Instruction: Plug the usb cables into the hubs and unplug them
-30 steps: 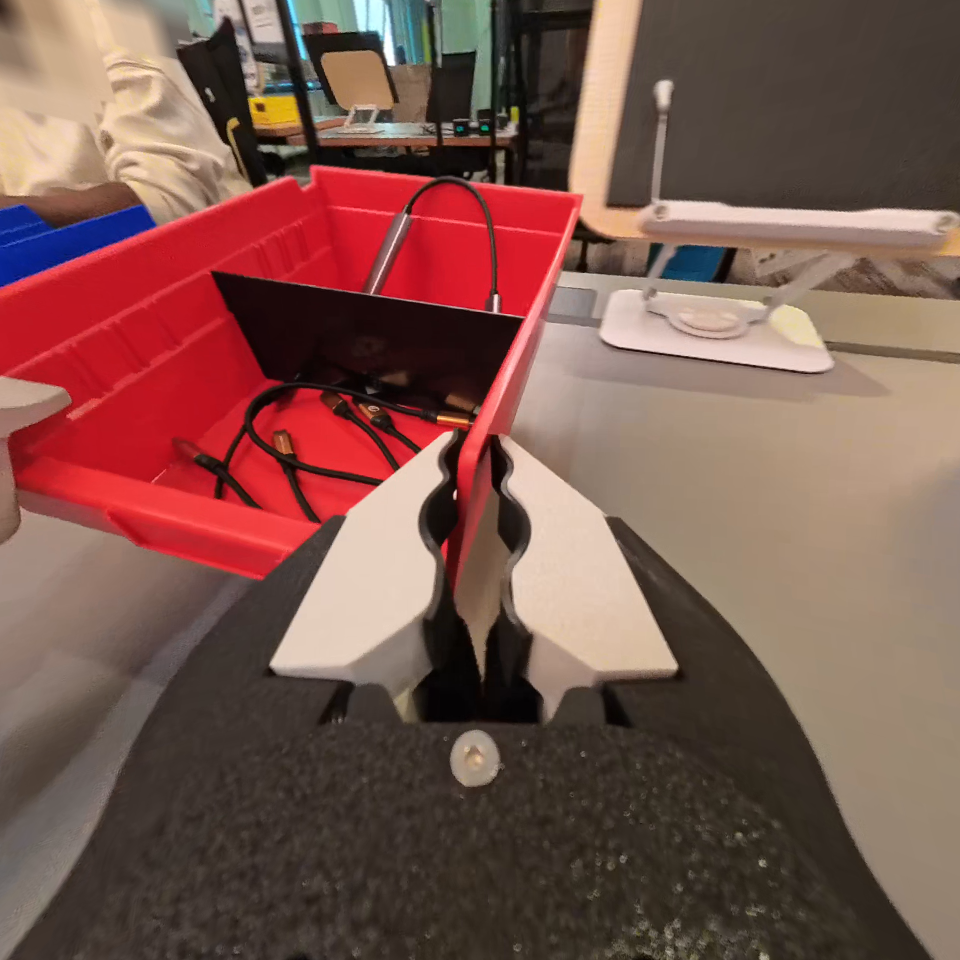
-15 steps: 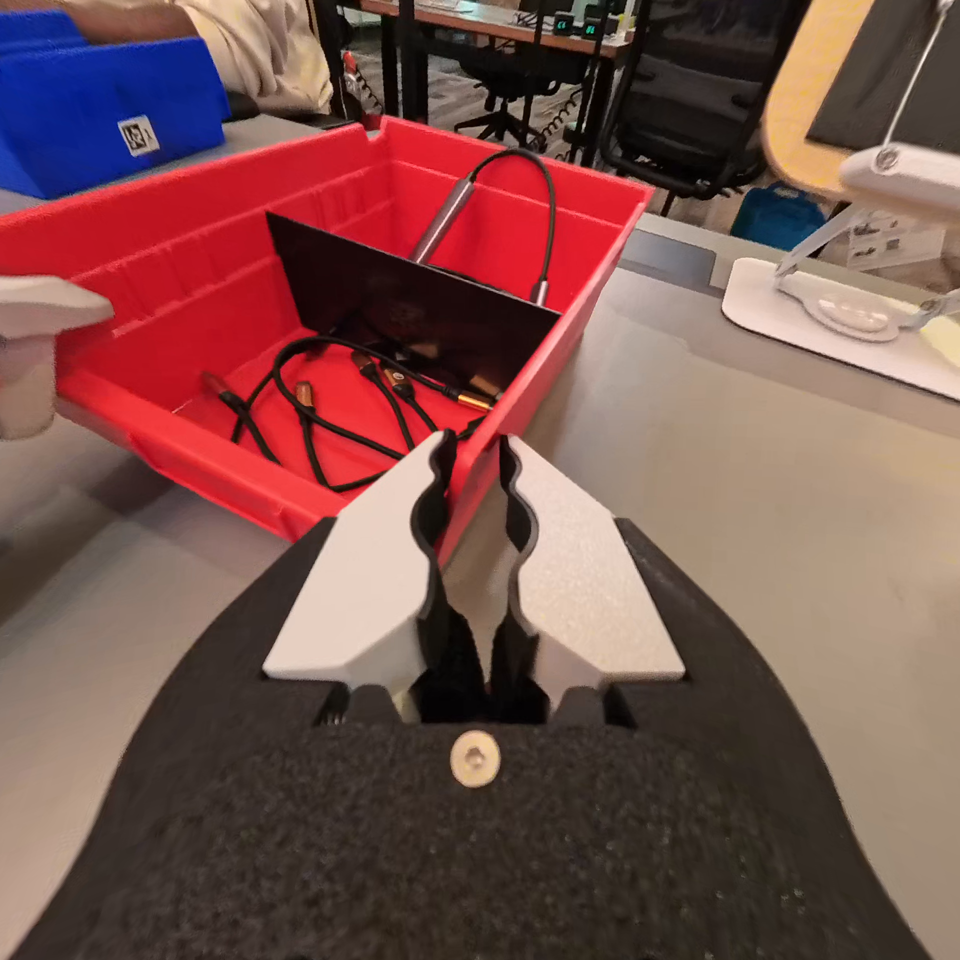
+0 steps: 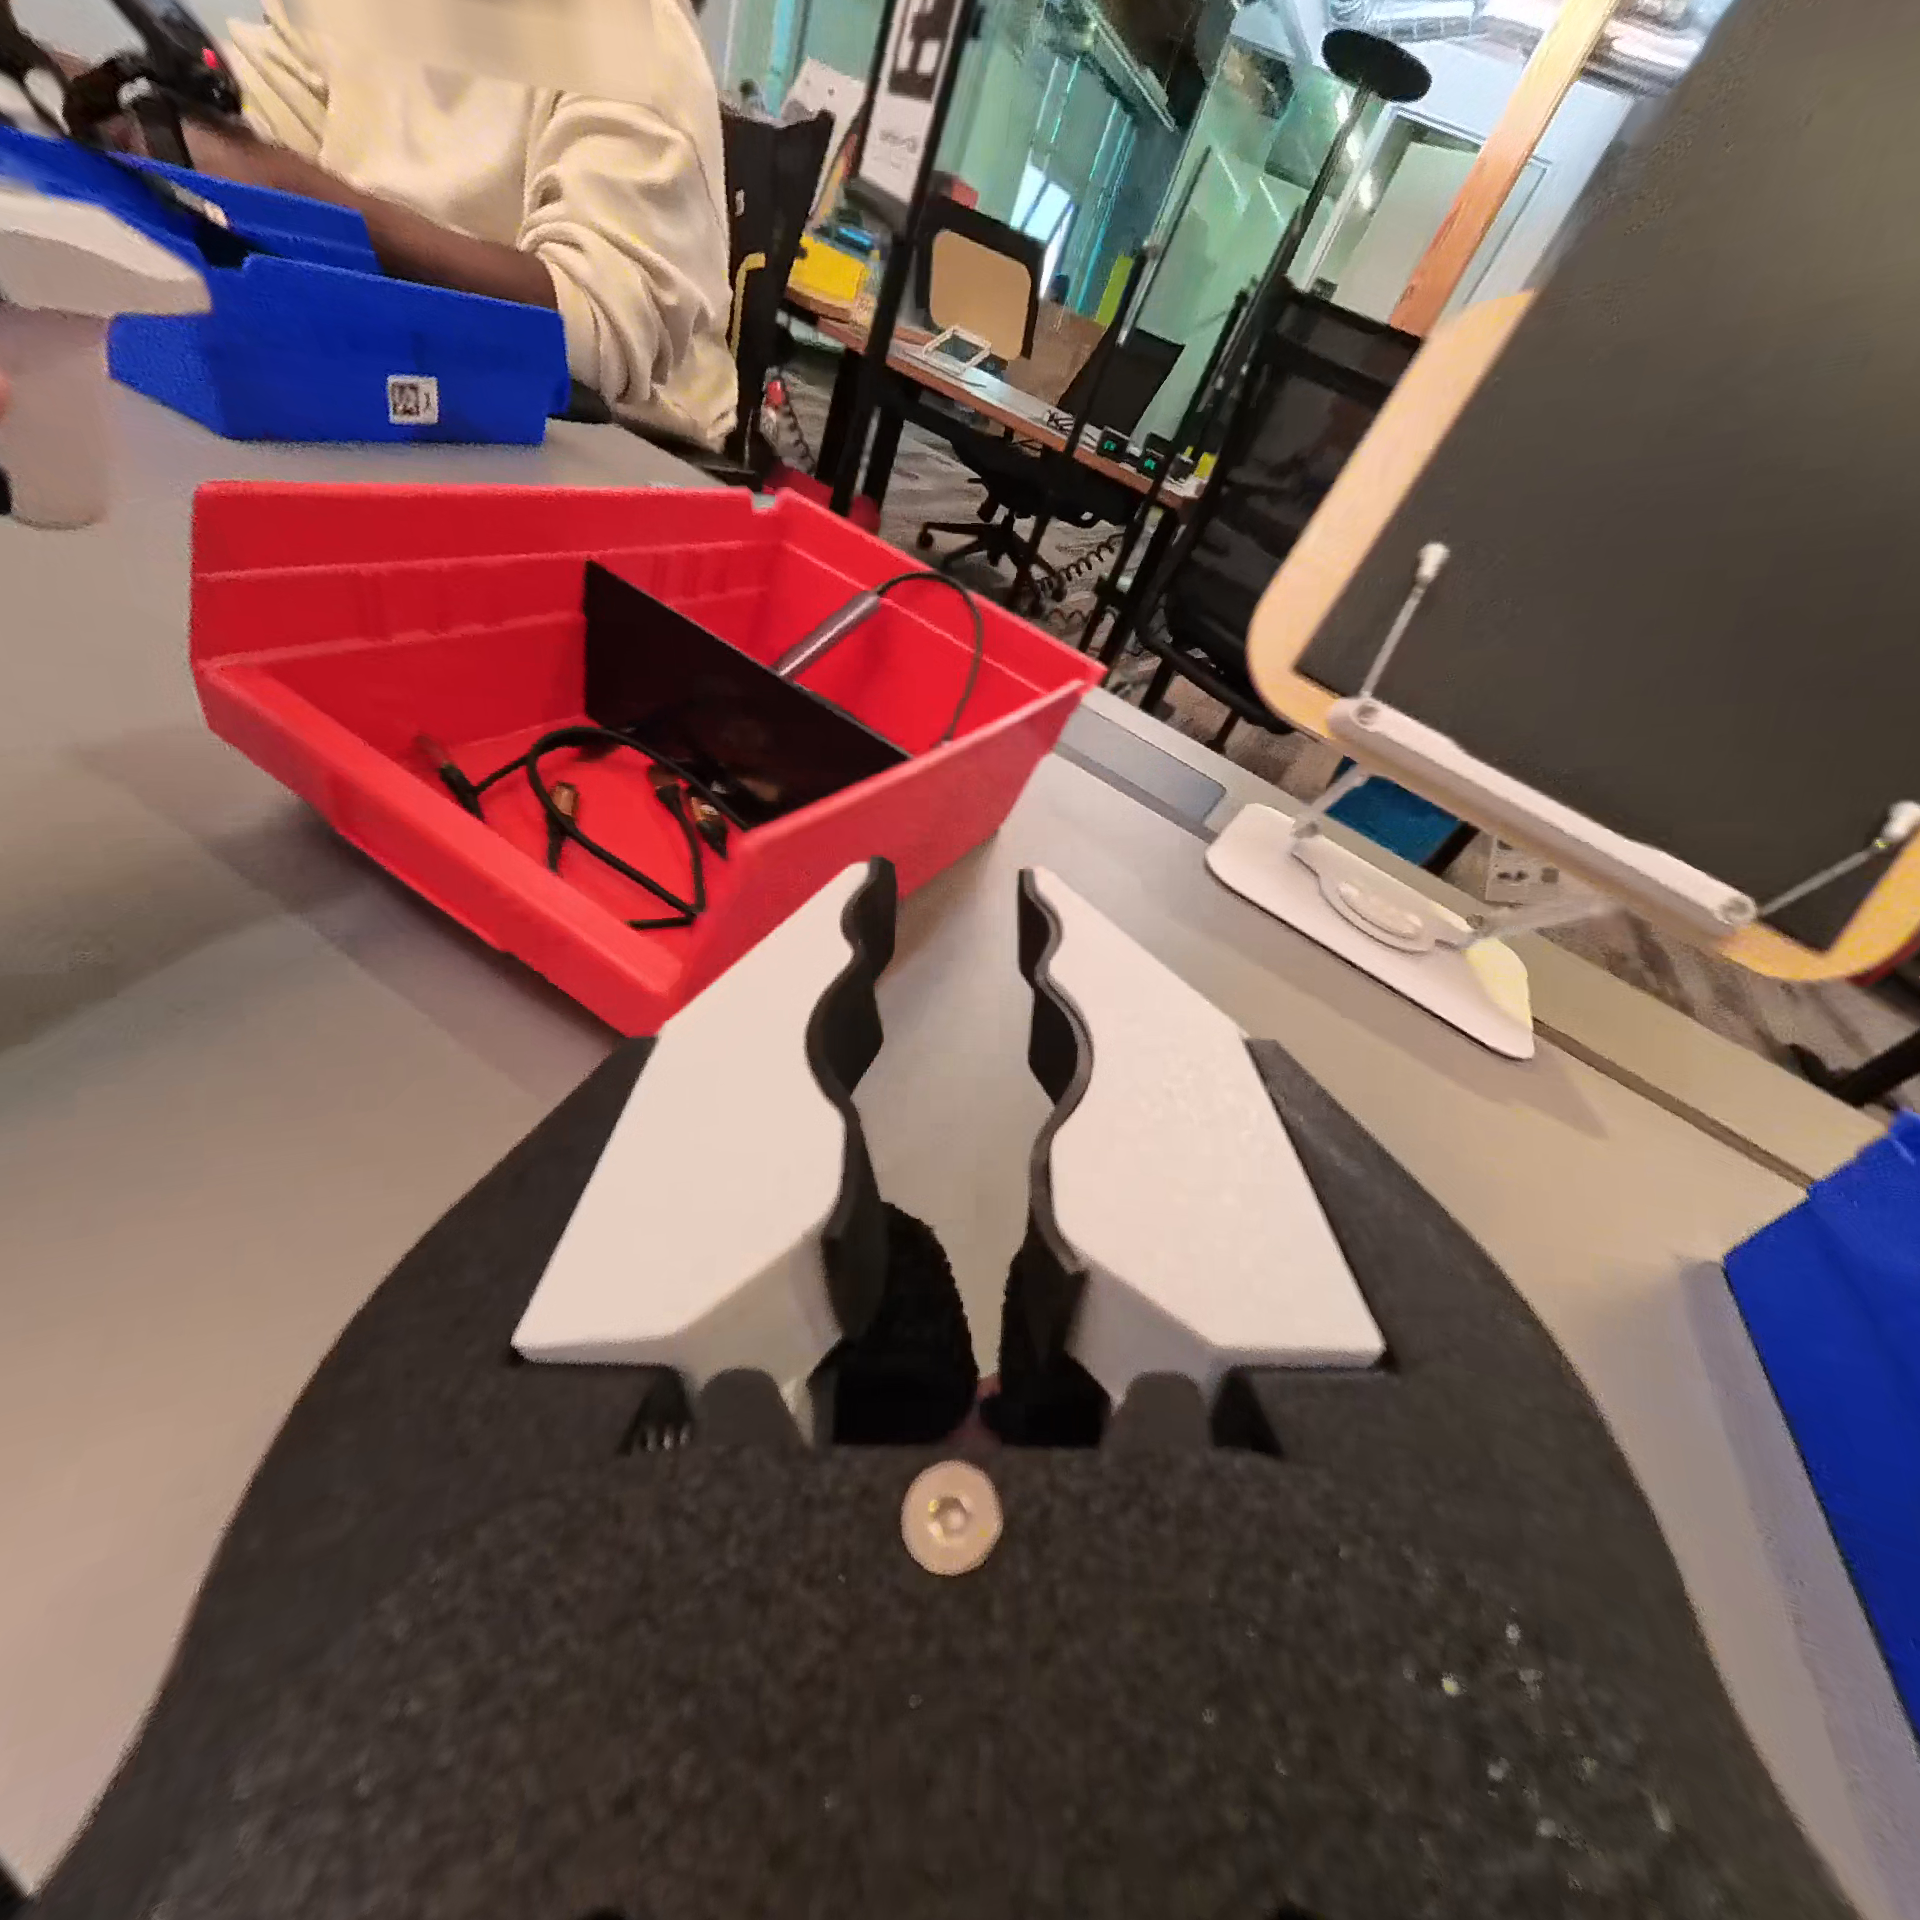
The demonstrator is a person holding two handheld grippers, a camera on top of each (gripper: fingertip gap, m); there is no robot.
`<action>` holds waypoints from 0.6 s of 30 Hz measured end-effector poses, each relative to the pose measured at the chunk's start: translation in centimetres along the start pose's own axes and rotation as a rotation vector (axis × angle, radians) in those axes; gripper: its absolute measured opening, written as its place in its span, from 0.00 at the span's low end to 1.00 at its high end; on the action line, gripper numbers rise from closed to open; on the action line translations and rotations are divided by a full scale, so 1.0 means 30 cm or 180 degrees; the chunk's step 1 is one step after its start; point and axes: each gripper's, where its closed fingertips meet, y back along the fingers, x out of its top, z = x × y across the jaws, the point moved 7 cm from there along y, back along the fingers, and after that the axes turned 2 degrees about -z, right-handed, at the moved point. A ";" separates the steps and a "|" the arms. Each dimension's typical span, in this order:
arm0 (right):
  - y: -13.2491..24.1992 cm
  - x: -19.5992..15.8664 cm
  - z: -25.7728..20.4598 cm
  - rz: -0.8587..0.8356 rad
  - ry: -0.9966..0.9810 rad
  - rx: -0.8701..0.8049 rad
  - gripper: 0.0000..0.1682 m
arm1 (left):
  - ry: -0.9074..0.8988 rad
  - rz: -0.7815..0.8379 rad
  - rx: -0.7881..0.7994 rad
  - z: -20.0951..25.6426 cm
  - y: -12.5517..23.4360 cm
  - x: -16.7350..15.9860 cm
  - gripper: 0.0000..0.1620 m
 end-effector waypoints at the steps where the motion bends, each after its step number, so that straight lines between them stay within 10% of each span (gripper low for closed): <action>1: 0.024 -0.013 0.056 0.0019 -0.0089 -0.0015 0.13 | -0.0041 0.0001 -0.0048 0.029 0.005 0.001 0.11; 12: 0.430 -0.418 0.945 -0.0116 -0.0882 -0.1109 0.25 | -0.1247 -0.0645 0.0079 0.315 -0.031 -0.128 0.15; 18: 0.541 -0.619 1.193 -0.0588 -0.0984 -0.1586 0.27 | -0.0890 -0.0709 -0.0201 0.375 -0.010 -0.141 0.16</action>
